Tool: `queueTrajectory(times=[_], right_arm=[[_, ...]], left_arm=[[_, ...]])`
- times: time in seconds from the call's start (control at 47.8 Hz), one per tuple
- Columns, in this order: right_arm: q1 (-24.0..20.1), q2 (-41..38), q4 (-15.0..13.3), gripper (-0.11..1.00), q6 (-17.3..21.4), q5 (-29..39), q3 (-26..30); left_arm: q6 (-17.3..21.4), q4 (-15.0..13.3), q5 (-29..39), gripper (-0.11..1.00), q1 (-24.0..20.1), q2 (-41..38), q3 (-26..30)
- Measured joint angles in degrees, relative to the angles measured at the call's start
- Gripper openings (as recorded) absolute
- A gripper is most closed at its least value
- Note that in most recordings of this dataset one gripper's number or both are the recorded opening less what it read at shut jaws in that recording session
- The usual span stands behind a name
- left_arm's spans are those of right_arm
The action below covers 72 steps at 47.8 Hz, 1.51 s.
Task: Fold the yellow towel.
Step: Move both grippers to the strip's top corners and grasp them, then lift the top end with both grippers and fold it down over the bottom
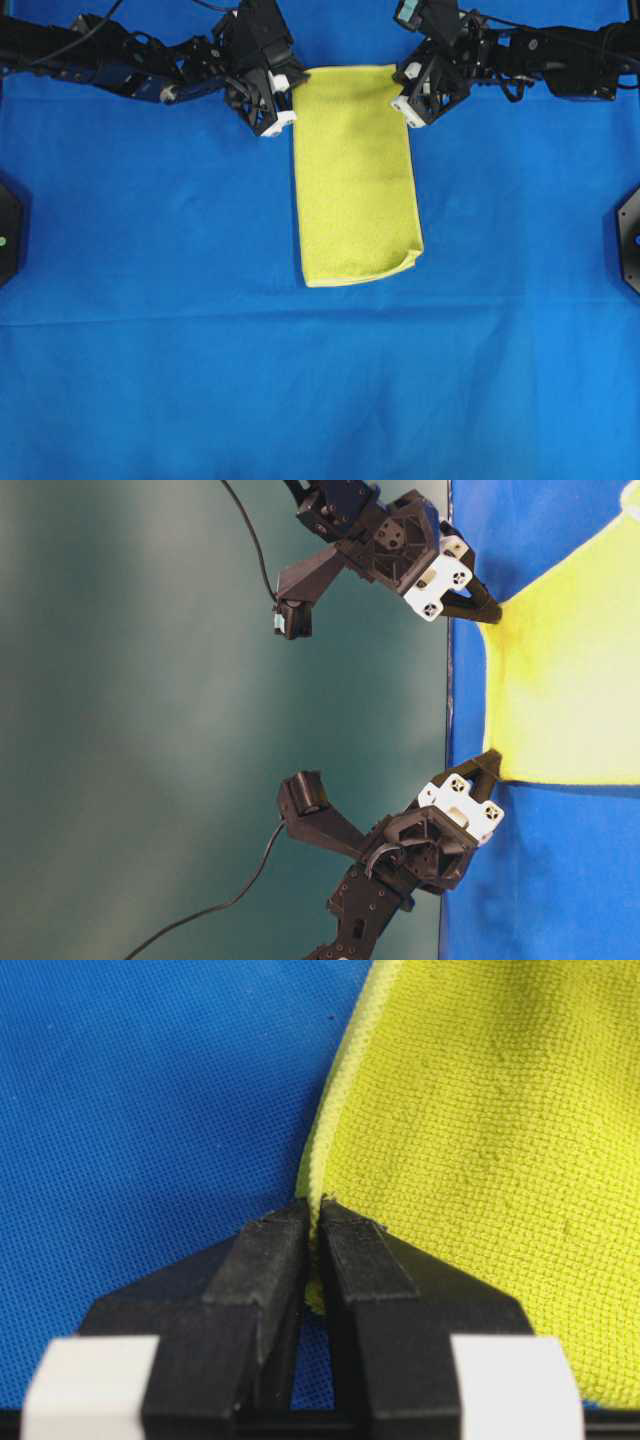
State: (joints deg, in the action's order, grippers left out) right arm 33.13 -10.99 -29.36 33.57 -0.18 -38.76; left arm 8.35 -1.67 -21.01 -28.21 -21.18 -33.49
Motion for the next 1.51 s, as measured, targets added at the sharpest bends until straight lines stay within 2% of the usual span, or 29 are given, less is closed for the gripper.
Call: queueTrajectory(times=[0.272, 0.439, 0.607, 0.774, 1.109, 1.297, 1.402, 1.506], right_arm=[[0.0, 0.4, 0.1, 0.04, 0.4, 0.0, -0.1], [0.5, 3.0, 0.1, 0.04, 0.2, 0.5, -0.2], [2.4, 5.4, 0.1, 0.04, -0.2, 1.1, -0.1], [3.6, 6.8, 0.1, 0.04, -0.3, 1.6, -0.1], [3.7, 10.0, 0.0, 0.04, 0.0, 2.4, -0.9], [-1.1, 16.6, 0.2, 0.04, 0.4, 5.1, -3.9], [-4.9, 20.0, 0.7, 0.04, 1.1, 6.3, -5.7], [-9.2, 22.5, 1.3, 0.04, 2.0, 7.6, -7.6]], left_arm=[[0.5, 0.0, 0.9, 0.03, 0.2, 0.4, 0.1], [4.0, 0.0, 1.3, 0.03, 0.1, 2.1, 0.2], [5.2, 0.1, 1.5, 0.03, -2.1, 3.2, 1.6], [8.1, 0.1, 3.7, 0.03, -3.7, 3.2, 3.9], [9.8, 0.0, 8.5, 0.03, -2.9, 5.0, 5.5], [9.8, 0.1, 12.0, 0.03, 0.1, 10.6, 2.2], [9.8, 0.0, 13.6, 0.03, 3.5, 14.8, -1.0], [8.0, 0.0, 15.0, 0.03, 7.6, 18.3, -3.7]])
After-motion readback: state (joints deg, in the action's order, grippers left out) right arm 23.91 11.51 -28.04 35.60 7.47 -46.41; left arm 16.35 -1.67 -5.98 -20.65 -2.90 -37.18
